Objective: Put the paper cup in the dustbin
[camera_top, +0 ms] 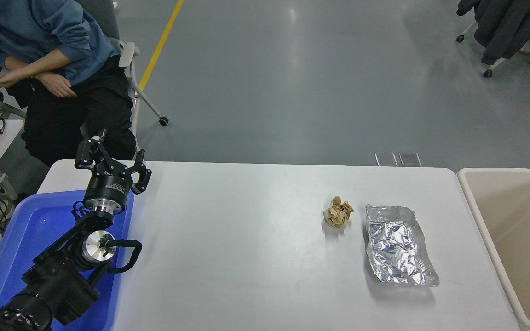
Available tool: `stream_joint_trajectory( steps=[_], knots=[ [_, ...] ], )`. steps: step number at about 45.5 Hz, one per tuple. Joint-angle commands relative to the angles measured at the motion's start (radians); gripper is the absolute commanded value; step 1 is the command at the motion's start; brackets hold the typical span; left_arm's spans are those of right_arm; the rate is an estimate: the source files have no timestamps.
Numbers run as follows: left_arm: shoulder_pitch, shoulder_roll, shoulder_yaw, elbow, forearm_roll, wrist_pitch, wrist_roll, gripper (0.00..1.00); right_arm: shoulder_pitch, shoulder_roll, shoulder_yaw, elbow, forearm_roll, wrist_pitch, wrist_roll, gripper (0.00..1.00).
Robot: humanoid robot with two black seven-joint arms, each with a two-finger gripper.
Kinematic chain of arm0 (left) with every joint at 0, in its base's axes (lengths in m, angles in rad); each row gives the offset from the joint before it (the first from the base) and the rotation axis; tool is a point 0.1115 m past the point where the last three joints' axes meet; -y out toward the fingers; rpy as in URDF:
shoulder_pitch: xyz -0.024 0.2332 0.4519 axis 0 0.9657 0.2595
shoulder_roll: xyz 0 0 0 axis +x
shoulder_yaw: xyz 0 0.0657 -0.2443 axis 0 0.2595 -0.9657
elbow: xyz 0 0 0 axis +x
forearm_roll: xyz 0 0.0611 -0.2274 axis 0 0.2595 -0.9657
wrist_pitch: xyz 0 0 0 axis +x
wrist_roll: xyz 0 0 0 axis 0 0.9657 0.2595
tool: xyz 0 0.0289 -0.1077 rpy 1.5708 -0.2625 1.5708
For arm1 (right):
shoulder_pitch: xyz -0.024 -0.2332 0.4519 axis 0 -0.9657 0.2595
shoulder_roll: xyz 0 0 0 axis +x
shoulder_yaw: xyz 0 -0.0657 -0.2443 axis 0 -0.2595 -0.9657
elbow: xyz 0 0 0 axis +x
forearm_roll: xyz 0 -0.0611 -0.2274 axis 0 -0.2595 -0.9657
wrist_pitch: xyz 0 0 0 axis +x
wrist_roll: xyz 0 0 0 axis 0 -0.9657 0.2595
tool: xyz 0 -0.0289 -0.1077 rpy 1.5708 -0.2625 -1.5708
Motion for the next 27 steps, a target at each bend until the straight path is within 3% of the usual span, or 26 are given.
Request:
stream_joint_trajectory(
  steps=[1,13,27],
  knots=[
    [0.0,0.0,0.0,0.0,-0.001,0.0,0.0,1.0,0.055,-0.04,0.211,0.02,0.083,0.052,0.0,0.98],
    [-0.002,0.0,0.0,0.0,0.001,0.0,0.0,1.0,0.098,-0.171,0.449,0.206,0.211,0.181,-0.011,0.99],
    [-0.002,-0.002,0.0,0.0,0.001,-0.002,0.0,1.0,0.147,-0.488,0.457,0.89,0.282,0.293,-0.009,0.99]
  ],
)
